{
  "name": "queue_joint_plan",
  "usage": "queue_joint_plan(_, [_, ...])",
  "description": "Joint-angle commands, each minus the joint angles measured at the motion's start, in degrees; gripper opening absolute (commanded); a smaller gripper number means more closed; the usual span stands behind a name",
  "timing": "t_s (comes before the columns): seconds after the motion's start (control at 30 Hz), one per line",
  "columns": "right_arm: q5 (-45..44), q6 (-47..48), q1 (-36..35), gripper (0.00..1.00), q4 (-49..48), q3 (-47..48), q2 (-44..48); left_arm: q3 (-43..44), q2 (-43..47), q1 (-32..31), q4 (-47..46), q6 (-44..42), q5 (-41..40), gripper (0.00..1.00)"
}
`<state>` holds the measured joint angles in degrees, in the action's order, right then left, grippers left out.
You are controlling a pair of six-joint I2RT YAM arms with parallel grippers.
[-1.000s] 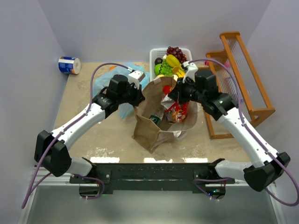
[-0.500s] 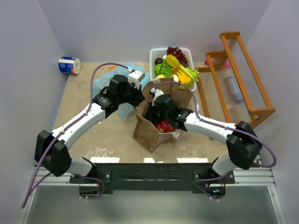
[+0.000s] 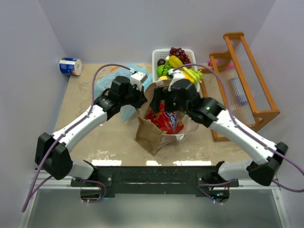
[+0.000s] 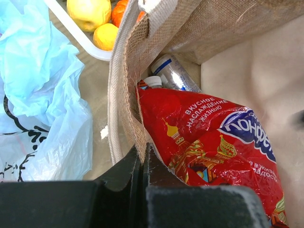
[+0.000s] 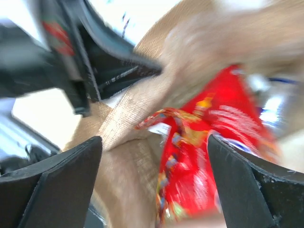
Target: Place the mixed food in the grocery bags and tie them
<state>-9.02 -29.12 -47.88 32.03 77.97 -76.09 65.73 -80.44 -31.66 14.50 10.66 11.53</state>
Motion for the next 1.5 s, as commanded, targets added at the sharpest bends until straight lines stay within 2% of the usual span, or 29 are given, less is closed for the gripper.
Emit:
queue_joint_plan(0.0, [-13.2, -5.0, 1.7, 0.98, 28.1, 9.3, 2.8, 0.3, 0.9, -0.1, -3.1, -2.0, -1.3, 0.00])
queue_joint_plan(0.07, [-16.7, -7.3, 3.9, 0.99, 33.3, 9.7, 4.0, 0.3, 0.8, 0.0, -3.2, -2.0, -0.6, 0.00])
queue_joint_plan(0.13, [-16.6, -7.8, 6.6, 0.99, 36.5, 6.8, 7.2, 0.3, 0.7, -0.1, -3.3, -1.8, -0.1, 0.00])
queue_joint_plan(0.17, [-13.9, -8.0, 10.7, 0.99, 36.1, 5.4, 8.6, 0.3, 0.7, -0.1, -3.3, -1.8, 0.0, 0.00])
queue_joint_plan(0.27, [-10.2, -8.1, 15.5, 0.99, 32.7, -0.4, 12.9, 0.3, 0.7, -0.1, -3.2, -1.7, 0.2, 0.00])
queue_joint_plan(0.47, [-4.0, -10.2, 16.2, 0.98, 24.5, -9.8, 13.3, 0.4, 0.9, -0.1, -3.3, -1.7, 0.2, 0.00])
queue_joint_plan(0.53, [-0.7, -11.0, 16.3, 0.91, 22.4, -12.8, 13.6, 0.4, 1.1, -0.1, -3.1, -1.7, -0.1, 0.00])
queue_joint_plan(0.57, [0.6, -11.6, 16.2, 0.86, 20.5, -13.6, 13.9, 0.4, 1.1, -0.1, -3.1, -1.8, -0.1, 0.00])
queue_joint_plan(0.6, [1.6, -11.7, 16.2, 0.67, 19.9, -14.2, 14.6, 0.4, 1.2, -0.2, -3.1, -1.9, -0.1, 0.00])
queue_joint_plan(0.67, [3.9, -11.2, 16.3, 0.38, 19.2, -13.2, 15.5, 0.4, 1.3, -0.2, -3.1, -1.8, 0.0, 0.00])
queue_joint_plan(0.7, [3.9, -11.0, 16.2, 0.09, 19.5, -11.9, 16.5, 0.5, 1.3, -0.1, -3.1, -1.8, 0.1, 0.00])
queue_joint_plan(0.73, [3.1, -10.7, 16.3, 0.00, 19.9, -7.7, 16.9, 0.8, 1.6, -0.2, -3.2, -1.9, 0.9, 0.00])
queue_joint_plan(0.83, [3.0, -9.3, 16.2, 0.00, 21.0, 0.9, 19.0, 1.9, 3.3, -0.2, -3.1, -1.7, 3.2, 0.00])
queue_joint_plan(0.97, [3.0, -6.0, 16.2, 0.00, 18.0, 5.3, 20.5, 5.2, 6.5, -0.2, -3.3, -1.2, 5.1, 0.00])
queue_joint_plan(1.1, [8.6, -3.8, 16.2, 0.00, 14.1, 10.2, 17.3, 10.0, 9.5, -0.2, -1.6, -0.7, 6.3, 0.00])
queue_joint_plan(1.2, [14.2, -2.6, 15.8, 0.00, 10.5, 17.1, 12.4, 13.2, 12.0, -0.2, -0.4, -1.0, 3.1, 0.00])
queue_joint_plan(1.3, [15.0, -0.9, 11.4, 0.00, 5.8, 24.1, 6.9, 15.6, 14.0, 0.0, 0.6, -1.6, -0.4, 0.00])
queue_joint_plan(1.33, [14.1, 0.0, 7.4, 0.00, 4.7, 26.1, 4.8, 17.1, 14.1, 0.0, 1.1, -2.0, -3.3, 0.00])
queue_joint_plan(1.47, [15.6, 2.8, 1.7, 0.00, 2.6, 37.4, -6.0, 21.2, 14.1, 1.4, 5.2, -3.7, -14.2, 0.00])
